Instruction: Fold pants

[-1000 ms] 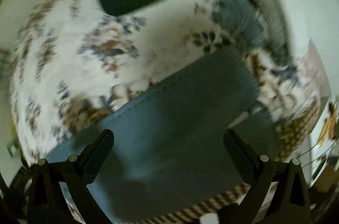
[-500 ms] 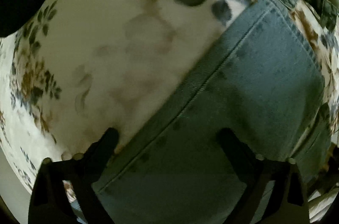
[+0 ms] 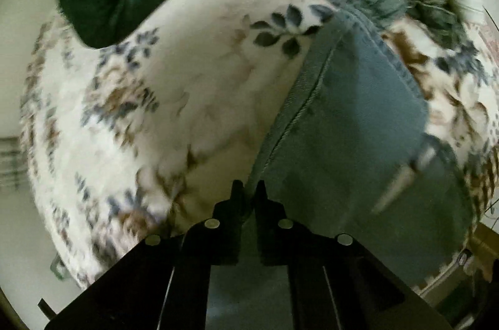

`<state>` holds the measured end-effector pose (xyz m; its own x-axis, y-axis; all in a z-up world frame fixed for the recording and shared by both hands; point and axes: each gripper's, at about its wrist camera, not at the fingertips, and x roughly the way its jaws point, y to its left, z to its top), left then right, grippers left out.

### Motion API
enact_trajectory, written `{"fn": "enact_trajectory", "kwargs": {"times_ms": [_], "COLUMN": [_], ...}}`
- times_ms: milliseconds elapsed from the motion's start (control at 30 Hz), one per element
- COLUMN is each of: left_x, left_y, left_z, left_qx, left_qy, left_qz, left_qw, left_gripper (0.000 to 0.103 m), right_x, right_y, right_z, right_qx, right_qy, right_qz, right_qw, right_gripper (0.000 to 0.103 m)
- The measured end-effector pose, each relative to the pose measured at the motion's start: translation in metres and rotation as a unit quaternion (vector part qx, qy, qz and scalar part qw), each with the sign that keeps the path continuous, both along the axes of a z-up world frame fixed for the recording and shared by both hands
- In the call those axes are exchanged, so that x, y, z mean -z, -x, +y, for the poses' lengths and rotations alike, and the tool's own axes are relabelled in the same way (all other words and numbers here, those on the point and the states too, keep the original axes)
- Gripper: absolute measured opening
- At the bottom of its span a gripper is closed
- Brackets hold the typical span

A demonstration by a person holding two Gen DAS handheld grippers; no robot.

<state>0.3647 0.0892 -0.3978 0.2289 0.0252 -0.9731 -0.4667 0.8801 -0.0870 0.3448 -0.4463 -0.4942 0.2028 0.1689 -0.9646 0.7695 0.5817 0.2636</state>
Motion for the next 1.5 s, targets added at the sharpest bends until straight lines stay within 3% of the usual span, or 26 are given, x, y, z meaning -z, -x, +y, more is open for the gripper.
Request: {"fn": "enact_trajectory", "kwargs": {"times_ms": [100,167,200,267,300,367,467,567,667,700,733,800,833,867,900,1033,1233,1267,1300,1400,1500], "left_x": [-0.028,-0.021,-0.021,0.014,0.026,0.062,0.111,0.136,0.131,0.127,0.122,0.112,0.107,0.104,0.101,0.105,0.114,0.116,0.118,0.123,0.123], "left_y": [0.057,0.091,0.128,0.142,0.164,0.172,0.191,0.196,0.199,0.200,0.201,0.203,0.201,0.201,0.200,0.191,0.176,0.175,0.174,0.176,0.179], "left_z": [0.000,-0.001,0.002,0.014,0.018,0.024,0.029,0.032,0.029,0.027,0.024,0.021,0.018,0.015,0.010,-0.002,-0.022,-0.026,-0.030,-0.043,-0.054], "left_qx": [0.001,-0.007,-0.016,-0.026,-0.035,-0.051,-0.067,-0.076,-0.077,-0.076,-0.074,-0.073,-0.069,-0.067,-0.065,-0.047,0.003,0.012,0.019,0.034,0.041], "left_qy": [0.004,0.009,0.010,0.015,0.017,0.023,0.034,0.038,0.037,0.036,0.036,0.035,0.034,0.030,0.024,0.012,-0.033,-0.039,-0.040,-0.053,-0.064], "left_qz": [-0.018,-0.017,-0.009,0.007,0.020,0.046,0.078,0.091,0.078,0.073,0.069,0.062,0.055,0.052,0.051,0.061,0.078,0.086,0.091,0.107,0.116], "left_qw": [0.9998,0.9998,0.9998,0.9995,0.9990,0.9974,0.9941,0.9923,0.9933,0.9937,0.9942,0.9948,0.9955,0.9959,0.9963,0.9970,0.9964,0.9955,0.9949,0.9923,0.9903], "left_gripper": [0.001,0.001,0.001,0.001,0.001,0.001,0.002,0.006,0.006,0.007,0.009,0.038,0.047,0.066,0.074,0.075,0.075,0.075,0.075,0.075,0.075], "right_x": [-0.024,-0.033,-0.031,-0.037,-0.031,-0.017,0.013,0.039,0.053,0.051,0.047,0.036,0.032,0.030,0.029,0.041,0.075,0.078,0.077,0.069,0.045], "right_y": [0.055,0.093,0.112,0.161,0.177,0.207,0.232,0.247,0.265,0.276,0.283,0.301,0.309,0.317,0.322,0.329,0.313,0.311,0.311,0.307,0.320], "right_z": [0.004,0.002,0.008,-0.010,-0.009,-0.009,-0.005,-0.008,-0.021,-0.031,-0.040,-0.063,-0.076,-0.091,-0.103,-0.150,-0.189,-0.188,-0.186,-0.176,-0.174], "right_qx": [-0.021,-0.029,-0.034,-0.037,-0.039,-0.039,-0.053,-0.075,-0.080,-0.069,-0.057,-0.020,0.002,0.026,0.045,0.111,0.102,0.095,0.085,0.045,0.033], "right_qy": [0.001,0.001,0.001,-0.002,-0.003,-0.005,0.001,-0.015,-0.047,-0.063,-0.069,-0.074,-0.077,-0.075,-0.074,-0.055,-0.045,-0.048,-0.044,-0.017,0.020], "right_qz": [-0.014,-0.010,-0.005,0.003,0.009,0.024,0.044,0.053,0.070,0.054,0.038,0.003,-0.017,-0.030,-0.038,-0.049,-0.018,-0.023,-0.037,-0.045,-0.071], "right_qw": [1.000,1.000,0.999,0.999,0.999,0.999,0.998,0.996,0.993,0.994,0.995,0.997,0.997,0.996,0.996,0.991,0.994,0.994,0.995,0.998,0.997], "right_gripper": [0.006,0.006,0.006,0.006,0.006,0.006,0.006,0.006,0.019,0.032,0.043,0.053,0.055,0.055,0.056,0.056,0.056,0.056,0.047,0.003,0.003]}}
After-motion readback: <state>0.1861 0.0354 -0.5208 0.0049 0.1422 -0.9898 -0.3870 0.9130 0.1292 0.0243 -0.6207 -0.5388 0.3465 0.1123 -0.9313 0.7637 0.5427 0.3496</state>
